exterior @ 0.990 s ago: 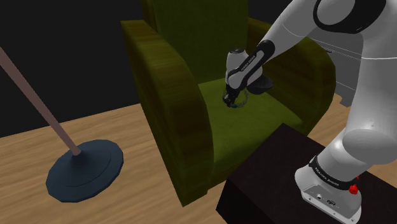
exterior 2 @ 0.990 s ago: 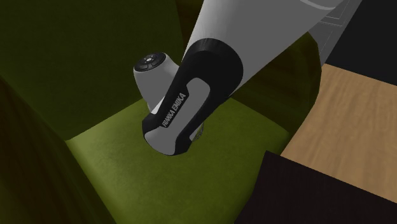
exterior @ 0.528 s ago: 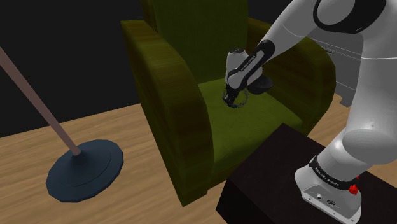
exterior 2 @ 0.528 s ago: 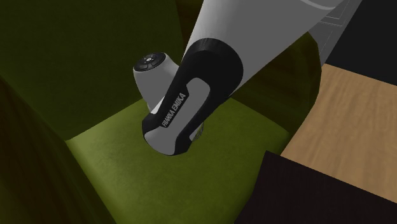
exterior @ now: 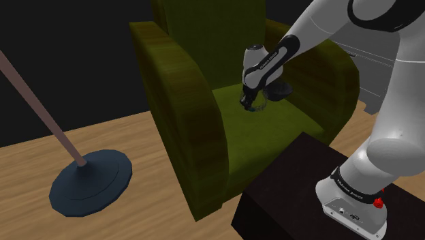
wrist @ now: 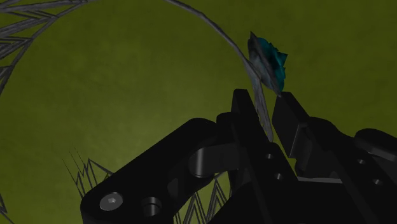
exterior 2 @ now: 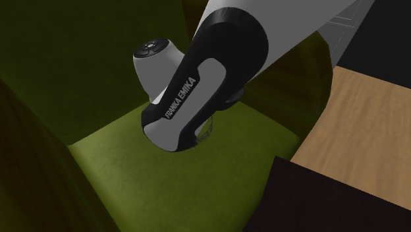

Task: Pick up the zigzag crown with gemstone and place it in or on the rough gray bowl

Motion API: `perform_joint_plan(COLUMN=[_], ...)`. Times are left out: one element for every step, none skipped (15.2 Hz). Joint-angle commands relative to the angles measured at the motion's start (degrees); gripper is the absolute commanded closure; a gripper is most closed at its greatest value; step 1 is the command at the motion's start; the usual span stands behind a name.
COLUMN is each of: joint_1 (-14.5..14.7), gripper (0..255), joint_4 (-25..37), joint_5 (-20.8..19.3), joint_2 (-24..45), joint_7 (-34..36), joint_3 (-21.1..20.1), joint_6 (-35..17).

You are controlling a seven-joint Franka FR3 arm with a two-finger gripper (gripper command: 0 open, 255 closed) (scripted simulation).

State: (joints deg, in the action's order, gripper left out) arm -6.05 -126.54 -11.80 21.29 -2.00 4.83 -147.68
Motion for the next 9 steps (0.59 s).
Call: perform_joint_plan(joint_1=[-0.1,-0.1,-0.1,-0.1,-0.1,-0.1,-0.1,-0.1,-0.1], gripper=[255,255,255,255,255,255,255,255,255], joint_4=[-0.1,-0.2,-0.2,-0.1,-0.1,-0.1,0.0,0.0,0.1], joint_5=[0.2,0.2,0.3,0.4,0.5,0.6,0.6,0.7,0.8], joint_2=[-1.4,-2.1,-2.7,-3.3,-4.0,-4.6,-5.2,-5.8,-6.4], joint_7=[-0.3,-0.4,-0.6,-0.7,-0.8,-1.0,-1.1,-1.2,-1.3], joint_3=[-0.1,-0.1,-0.1,-0.2,-0.2,-0.2,-0.3,-0.3,-0.3], joint_6=[1.3,1.9,2.5,3.2,3.8,4.5,5.2,5.8,6.5])
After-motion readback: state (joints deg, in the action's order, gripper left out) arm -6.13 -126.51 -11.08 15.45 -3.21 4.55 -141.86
